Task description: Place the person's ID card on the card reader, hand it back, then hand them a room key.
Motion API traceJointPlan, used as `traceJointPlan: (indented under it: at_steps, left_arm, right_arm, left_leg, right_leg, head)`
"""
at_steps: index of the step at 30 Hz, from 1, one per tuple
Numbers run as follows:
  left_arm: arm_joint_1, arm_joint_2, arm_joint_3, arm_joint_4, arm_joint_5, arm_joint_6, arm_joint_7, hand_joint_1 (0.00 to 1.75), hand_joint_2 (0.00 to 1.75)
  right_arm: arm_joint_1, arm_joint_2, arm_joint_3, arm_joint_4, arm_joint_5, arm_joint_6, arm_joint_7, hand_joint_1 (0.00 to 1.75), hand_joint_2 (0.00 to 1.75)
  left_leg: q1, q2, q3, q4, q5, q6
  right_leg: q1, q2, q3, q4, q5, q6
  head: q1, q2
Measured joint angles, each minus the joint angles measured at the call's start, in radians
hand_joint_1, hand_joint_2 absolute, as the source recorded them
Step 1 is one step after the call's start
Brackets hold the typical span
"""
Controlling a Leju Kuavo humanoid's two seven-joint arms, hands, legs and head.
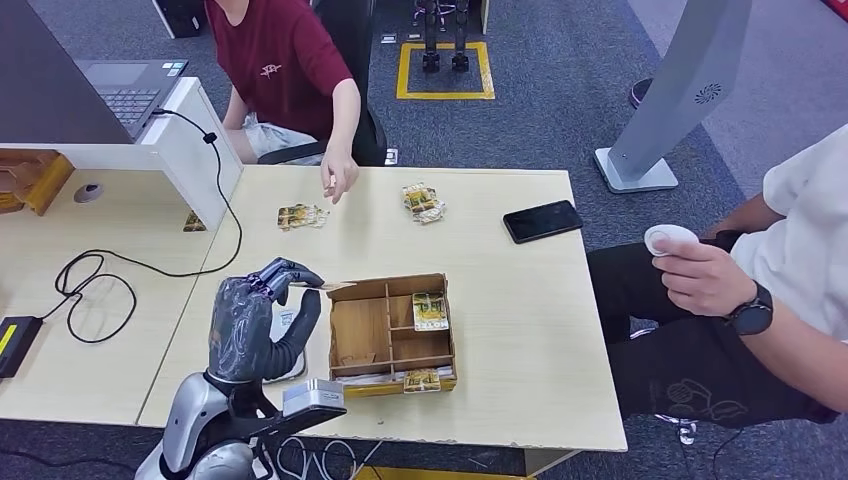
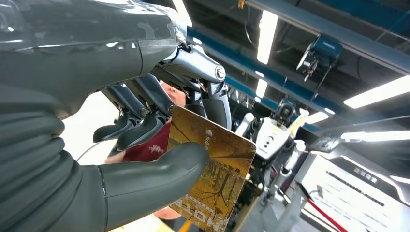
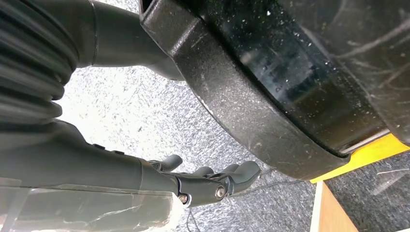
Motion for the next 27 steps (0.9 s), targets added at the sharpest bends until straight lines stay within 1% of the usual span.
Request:
traceJointPlan:
  at_steps: [2,4,6,8,11,15,20,27]
  left_arm:
    - [-0.01,0.002,0.008,0.004,-0.063,0.006,0.042,1.75,1.75]
    - [-0.033,0.0,0.022,0.03,-0.154,0.013,0.108,1.75,1.75]
    - [-0.071,-0.002,0.041,0.086,-0.232,0.016,0.174,1.75,1.75]
    - [-0.114,-0.004,0.064,0.165,-0.261,0.02,0.211,1.75,1.75]
    - [-0.164,-0.008,0.103,0.283,-0.255,0.03,0.221,1.75,1.75]
    - [-0.184,-0.01,0.142,0.378,-0.252,0.036,0.222,1.75,1.75]
    - [-0.184,-0.014,0.165,0.422,-0.246,0.038,0.227,1.75,1.75]
    - [-0.183,-0.017,0.174,0.447,-0.24,0.038,0.227,1.75,1.75]
  right_arm:
    - [0.0,0.0,0.0,0.0,0.0,-0.001,0.002,0.0,1.75]
    - [-0.001,0.0,0.001,0.0,0.0,-0.002,0.006,0.0,1.75]
    - [-0.004,0.0,0.005,0.0,0.0,-0.001,0.009,0.0,1.75]
    - [-0.006,0.0,0.009,0.0,0.0,0.001,0.009,0.0,1.75]
    - [-0.007,0.0,0.016,-0.001,0.0,0.005,0.011,0.0,1.75]
    - [-0.007,0.0,0.029,-0.001,0.0,0.008,0.015,0.0,1.75]
    - [-0.007,0.0,0.034,-0.003,0.0,0.006,0.015,0.0,1.75]
    - [-0.007,0.0,0.037,-0.004,0.0,0.004,0.015,0.0,1.75]
  left_leg:
    - [0.0,0.0,0.0,0.0,0.0,0.0]
    - [0.0,0.0,0.0,0.0,0.0,0.001]
    - [0.0,-0.001,0.0,0.0,0.001,0.001]
    - [0.0,0.0,0.0,0.0,0.002,0.001]
    - [0.0,0.0,0.0,0.0,0.002,0.001]
    - [0.0,0.001,0.0,0.0,0.002,0.001]
    - [0.0,0.0,-0.001,0.0,0.002,0.001]
    - [0.0,0.0,-0.001,0.0,0.002,0.001]
  right_leg:
    - [0.0,0.0,0.0,0.0,0.0,0.0]
    - [0.0,0.0,0.0,0.0,0.0,0.0]
    - [0.0,-0.001,0.0,0.0,0.0,0.0]
    - [0.0,0.0,0.0,0.0,0.001,0.0]
    - [0.0,0.001,0.0,0.001,0.001,0.0]
    - [0.0,0.001,0.0,0.001,0.001,0.0]
    - [0.0,0.001,-0.001,0.0,0.001,0.0]
    - [0.0,0.001,-0.001,0.0,0.001,0.0]
  head:
    - [0.0,0.0]
    - [0.0,0.0]
    - [0.0,0.0]
    - [0.0,0.0]
    - [0.0,0.0]
    - [0.0,0.0]
    - [0.0,0.0]
    - [0.0,0.0]
